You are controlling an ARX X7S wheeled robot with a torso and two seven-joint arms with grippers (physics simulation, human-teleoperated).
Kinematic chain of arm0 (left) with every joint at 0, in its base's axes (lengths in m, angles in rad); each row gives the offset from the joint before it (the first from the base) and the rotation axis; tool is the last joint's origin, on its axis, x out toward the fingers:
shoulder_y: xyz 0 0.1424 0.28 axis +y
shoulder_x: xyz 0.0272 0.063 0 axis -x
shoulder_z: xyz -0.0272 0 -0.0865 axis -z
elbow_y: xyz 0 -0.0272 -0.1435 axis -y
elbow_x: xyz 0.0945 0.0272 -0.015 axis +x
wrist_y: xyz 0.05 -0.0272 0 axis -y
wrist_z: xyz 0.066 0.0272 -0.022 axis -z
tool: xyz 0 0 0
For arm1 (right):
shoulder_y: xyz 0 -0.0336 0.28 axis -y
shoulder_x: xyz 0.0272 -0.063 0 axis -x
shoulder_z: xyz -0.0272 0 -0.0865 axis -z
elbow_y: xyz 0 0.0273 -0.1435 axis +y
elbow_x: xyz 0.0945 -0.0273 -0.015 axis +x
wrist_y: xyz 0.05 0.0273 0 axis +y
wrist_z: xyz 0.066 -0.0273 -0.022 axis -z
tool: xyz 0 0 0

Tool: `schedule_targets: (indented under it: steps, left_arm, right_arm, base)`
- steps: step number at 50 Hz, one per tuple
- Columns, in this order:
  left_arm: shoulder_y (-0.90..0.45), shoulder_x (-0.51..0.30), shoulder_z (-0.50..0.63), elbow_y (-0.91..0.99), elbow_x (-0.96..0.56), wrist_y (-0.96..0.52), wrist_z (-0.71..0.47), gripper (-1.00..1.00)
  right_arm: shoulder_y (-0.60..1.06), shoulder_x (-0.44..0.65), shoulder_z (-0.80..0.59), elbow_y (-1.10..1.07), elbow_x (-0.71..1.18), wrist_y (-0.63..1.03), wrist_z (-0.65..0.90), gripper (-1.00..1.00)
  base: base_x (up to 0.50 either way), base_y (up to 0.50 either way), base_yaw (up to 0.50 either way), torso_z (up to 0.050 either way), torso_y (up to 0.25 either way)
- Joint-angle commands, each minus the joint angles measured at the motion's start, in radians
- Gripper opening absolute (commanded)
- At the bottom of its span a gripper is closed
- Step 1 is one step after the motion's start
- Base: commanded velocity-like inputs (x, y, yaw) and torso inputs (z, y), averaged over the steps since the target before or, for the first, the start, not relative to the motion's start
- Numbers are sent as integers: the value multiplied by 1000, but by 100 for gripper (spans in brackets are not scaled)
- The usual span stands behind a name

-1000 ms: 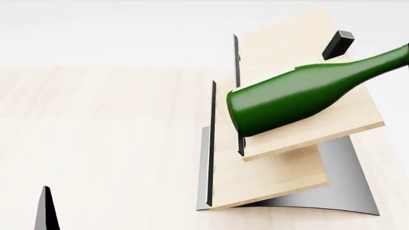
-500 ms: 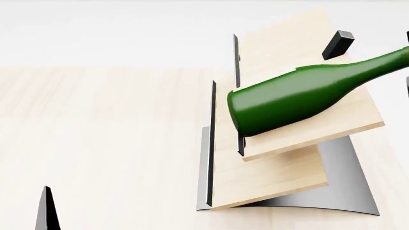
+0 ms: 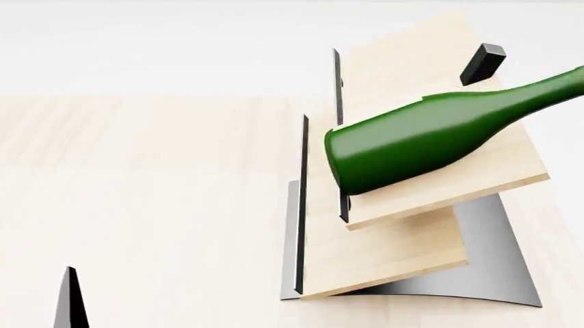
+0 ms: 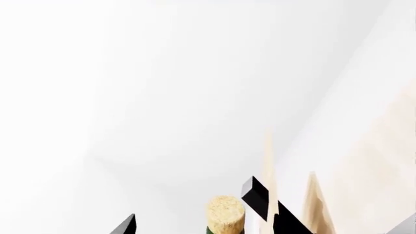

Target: Put the wine bottle on the wine rack.

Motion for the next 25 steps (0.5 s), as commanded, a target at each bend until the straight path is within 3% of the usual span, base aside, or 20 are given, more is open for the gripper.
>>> schedule_targets:
  steps: [1,12,25]
  left_arm:
    - [-3,-1,4,0,0,-2,-1,100]
    - [-5,-1,10,-1,3,-5,-2,100]
    - [-3,-5,11,1,2,-2,-6,100]
  right_arm:
    - [-80,107,43,-79,70,-76,-41,100]
    - [-155,189,57,-155,104,-184,-73,100]
    - [-278,252,-19,-384,-261,-702,104,100]
  base:
    - [0,0,0,0,0]
    - [0,0,0,0,0]
    - [0,0,0,0,0]
